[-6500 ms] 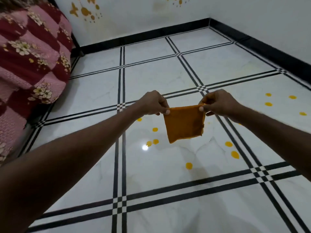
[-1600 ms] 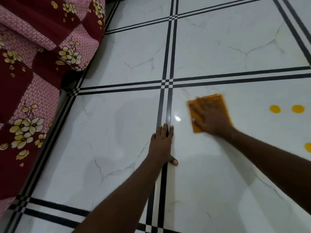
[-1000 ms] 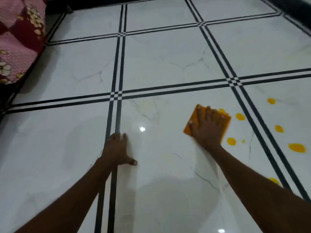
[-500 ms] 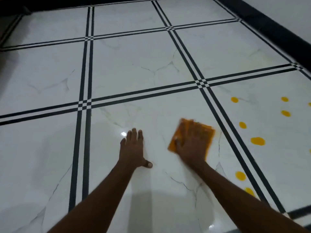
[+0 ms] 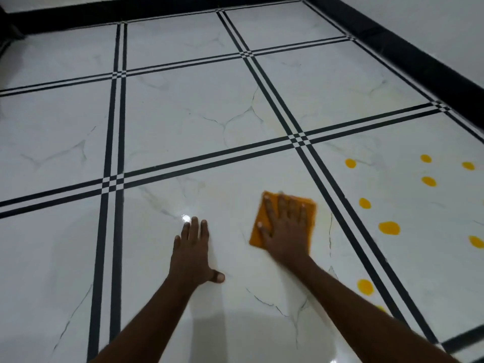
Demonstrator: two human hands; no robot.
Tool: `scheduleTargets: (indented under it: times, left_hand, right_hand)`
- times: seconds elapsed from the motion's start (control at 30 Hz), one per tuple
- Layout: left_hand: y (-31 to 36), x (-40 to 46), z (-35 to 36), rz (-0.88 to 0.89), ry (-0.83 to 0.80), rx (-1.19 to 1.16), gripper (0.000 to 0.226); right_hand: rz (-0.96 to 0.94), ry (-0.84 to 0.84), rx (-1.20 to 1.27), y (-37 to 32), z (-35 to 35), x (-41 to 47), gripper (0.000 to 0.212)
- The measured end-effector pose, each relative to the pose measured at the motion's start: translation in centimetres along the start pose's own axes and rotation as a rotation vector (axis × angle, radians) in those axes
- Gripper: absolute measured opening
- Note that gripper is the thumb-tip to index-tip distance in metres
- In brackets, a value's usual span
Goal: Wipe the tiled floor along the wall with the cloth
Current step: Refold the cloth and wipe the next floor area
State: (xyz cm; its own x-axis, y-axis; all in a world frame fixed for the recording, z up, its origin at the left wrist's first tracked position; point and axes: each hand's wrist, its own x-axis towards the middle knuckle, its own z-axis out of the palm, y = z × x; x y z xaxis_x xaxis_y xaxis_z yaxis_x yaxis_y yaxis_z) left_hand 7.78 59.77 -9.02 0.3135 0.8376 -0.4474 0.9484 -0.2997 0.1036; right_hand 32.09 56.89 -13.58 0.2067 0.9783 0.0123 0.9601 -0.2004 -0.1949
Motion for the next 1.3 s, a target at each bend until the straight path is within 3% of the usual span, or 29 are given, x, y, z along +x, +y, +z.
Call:
scheduleTargets:
  times: [0.07, 0.1, 0.23, 0.33, 0.37, 0.43, 0.5, 0.53, 0.67, 0.73, 0.8, 0.9, 0.93, 1.0, 1.07, 1.17, 1.2, 1.3]
  left_hand:
    - [0.0, 0.2, -0.1, 0.008, 0.002, -0.012, 0.148]
    - [-0.1, 0.1, 0.0, 0.014, 0.003, -0.022, 0.148]
    - [-0.4, 0.1, 0.2, 0.016, 0.003, -0.067, 0.149]
    - [0.0, -0.1, 0.2, -0.003, -0.004, -0.061, 0.149]
    - [0.0, -0.1, 0.0, -0.006, -0.013, -0.054, 0.149]
    - [0.0, -0.3, -0.3, -0.012, -0.006, -0.033, 0.148]
    - [-0.5, -0.1, -0.4, 0.001, -0.004, -0.01, 0.148]
    - [-0.6, 0.1, -0.1, 0.007, -0.013, -0.01, 0.147]
    - [-0.4, 0.0, 0.1, 0.018, 0.019, 0.033, 0.147]
    - [-0.8, -0.1, 0.4, 0.014, 0.014, 0.009, 0.147]
    - [-0.6, -0.3, 0.3, 0.015, 0.032, 0.0, 0.149]
    - [-1.0, 0.0, 0.2, 0.027, 0.033, -0.045, 0.149]
    - [-1.0, -0.1, 0.1, 0.042, 0.028, -0.053, 0.149]
    - [-1.0, -0.1, 0.2, 0.05, 0.015, -0.081, 0.149]
    - [-1.3, 0.0, 0.2, 0.044, 0.016, -0.097, 0.149]
    - [-1.3, 0.3, 0.3, 0.039, 0.004, -0.074, 0.149]
    - [-1.1, 0.2, 0.1, 0.036, -0.003, -0.058, 0.15]
    - [-0.6, -0.3, -0.6, 0.022, -0.017, -0.037, 0.151]
  right_hand:
    - [-0.171, -0.037, -0.016, 0.4, -0.2, 4.9, 0.075]
    - [-0.159, -0.041, -0.02, 1.3, -0.3, 7.4, 0.076]
    - [0.241, 0.051, -0.016, 5.5, -0.7, 10.2, 0.08]
    - [0.357, 0.105, 0.007, 2.4, -0.2, 4.1, 0.077]
    - [0.297, 0.125, 0.009, 0.3, 0.2, 2.2, 0.077]
    - [0.006, 0.047, 0.033, -2.6, 1.0, 1.0, 0.077]
    - [-0.26, -0.034, 0.014, -3.2, 1.2, 4.4, 0.078]
    - [-0.276, -0.066, 0.007, -2.4, 1.0, 6.9, 0.078]
    - [0.198, 0.027, 0.024, 3.2, -0.1, 11.7, 0.074]
    - [0.283, 0.119, 0.021, 2.5, 0.1, 8.0, 0.074]
    - [0.166, 0.163, 0.028, 0.4, 0.3, 2.5, 0.077]
    - [-0.213, -0.034, -0.003, -0.7, 0.5, 0.0, 0.081]
    - [-0.252, -0.046, 0.005, 0.1, 0.1, 1.4, 0.081]
    - [-0.136, -0.022, -0.026, 2.8, -0.6, 4.2, 0.081]
    - [0.148, 0.03, -0.025, 5.5, -0.9, 4.4, 0.079]
    - [0.362, 0.162, -0.004, 4.6, -0.2, -1.7, 0.079]
    - [0.31, 0.15, 0.009, 3.2, -0.2, -4.4, 0.08]
    - [-0.106, -0.02, 0.023, 1.0, -0.1, -7.4, 0.082]
